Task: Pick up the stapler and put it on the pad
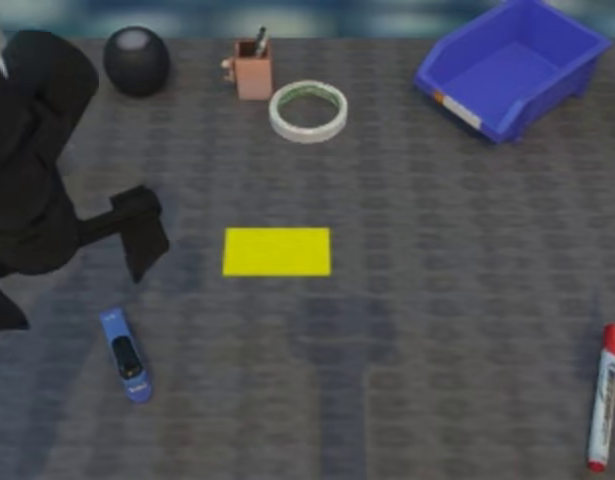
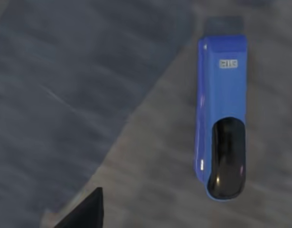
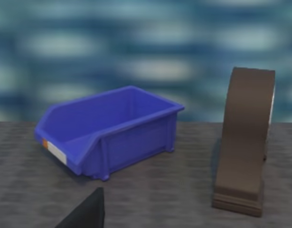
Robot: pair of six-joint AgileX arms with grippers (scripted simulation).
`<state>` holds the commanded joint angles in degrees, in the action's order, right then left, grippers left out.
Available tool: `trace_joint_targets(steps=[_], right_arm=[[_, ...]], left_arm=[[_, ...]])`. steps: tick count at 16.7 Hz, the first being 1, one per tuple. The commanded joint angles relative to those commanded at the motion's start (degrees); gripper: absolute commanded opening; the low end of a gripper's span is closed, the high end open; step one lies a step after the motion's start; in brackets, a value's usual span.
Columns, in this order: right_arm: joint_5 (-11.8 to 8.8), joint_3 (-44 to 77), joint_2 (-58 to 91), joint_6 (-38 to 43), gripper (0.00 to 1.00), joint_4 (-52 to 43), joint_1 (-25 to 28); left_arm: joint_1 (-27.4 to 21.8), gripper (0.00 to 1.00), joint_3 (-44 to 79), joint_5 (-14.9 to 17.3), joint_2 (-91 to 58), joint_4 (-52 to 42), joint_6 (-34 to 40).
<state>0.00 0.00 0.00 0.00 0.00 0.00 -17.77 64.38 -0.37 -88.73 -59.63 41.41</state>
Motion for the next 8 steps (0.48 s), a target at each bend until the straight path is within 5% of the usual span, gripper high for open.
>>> trace_joint_targets(steps=[8], right_arm=[[0.0,0.0,0.0,0.0,1.0,0.0,0.0]], left_arm=[[-1.6,1.0,6.4,0.1,-7.6,-5.1,3.9]])
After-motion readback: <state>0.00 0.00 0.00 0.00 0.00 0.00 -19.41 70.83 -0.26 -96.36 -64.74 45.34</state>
